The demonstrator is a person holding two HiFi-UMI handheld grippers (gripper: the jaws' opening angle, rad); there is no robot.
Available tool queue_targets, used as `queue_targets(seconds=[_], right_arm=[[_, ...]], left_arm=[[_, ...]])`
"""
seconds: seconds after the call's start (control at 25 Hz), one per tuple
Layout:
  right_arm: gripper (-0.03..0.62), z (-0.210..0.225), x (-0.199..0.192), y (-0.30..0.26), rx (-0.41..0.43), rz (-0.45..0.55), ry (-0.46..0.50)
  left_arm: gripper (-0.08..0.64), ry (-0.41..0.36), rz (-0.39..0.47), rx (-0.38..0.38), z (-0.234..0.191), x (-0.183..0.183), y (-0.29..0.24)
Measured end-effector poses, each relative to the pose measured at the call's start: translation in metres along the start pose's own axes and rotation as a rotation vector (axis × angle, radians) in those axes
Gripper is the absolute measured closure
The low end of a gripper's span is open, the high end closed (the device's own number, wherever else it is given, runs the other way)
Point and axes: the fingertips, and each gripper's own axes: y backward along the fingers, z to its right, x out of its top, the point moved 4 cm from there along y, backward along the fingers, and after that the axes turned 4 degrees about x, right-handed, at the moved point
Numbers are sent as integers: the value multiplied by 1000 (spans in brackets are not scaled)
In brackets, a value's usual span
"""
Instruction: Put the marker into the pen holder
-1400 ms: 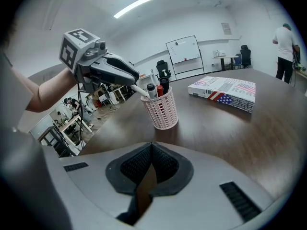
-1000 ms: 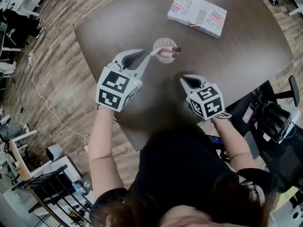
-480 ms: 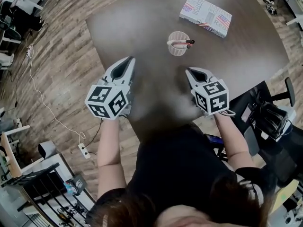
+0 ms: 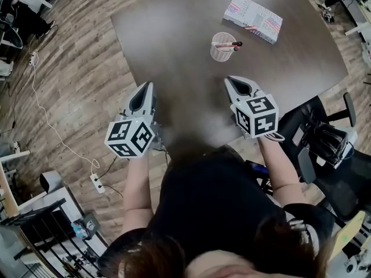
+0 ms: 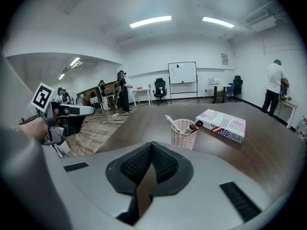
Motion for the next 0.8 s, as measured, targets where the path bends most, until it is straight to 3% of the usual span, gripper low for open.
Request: queue_targets(seconds=[0.8], right_arm=[[577, -32, 8, 10, -27, 52, -5]], left_arm=[[532, 16, -15, 80, -33, -17, 44]])
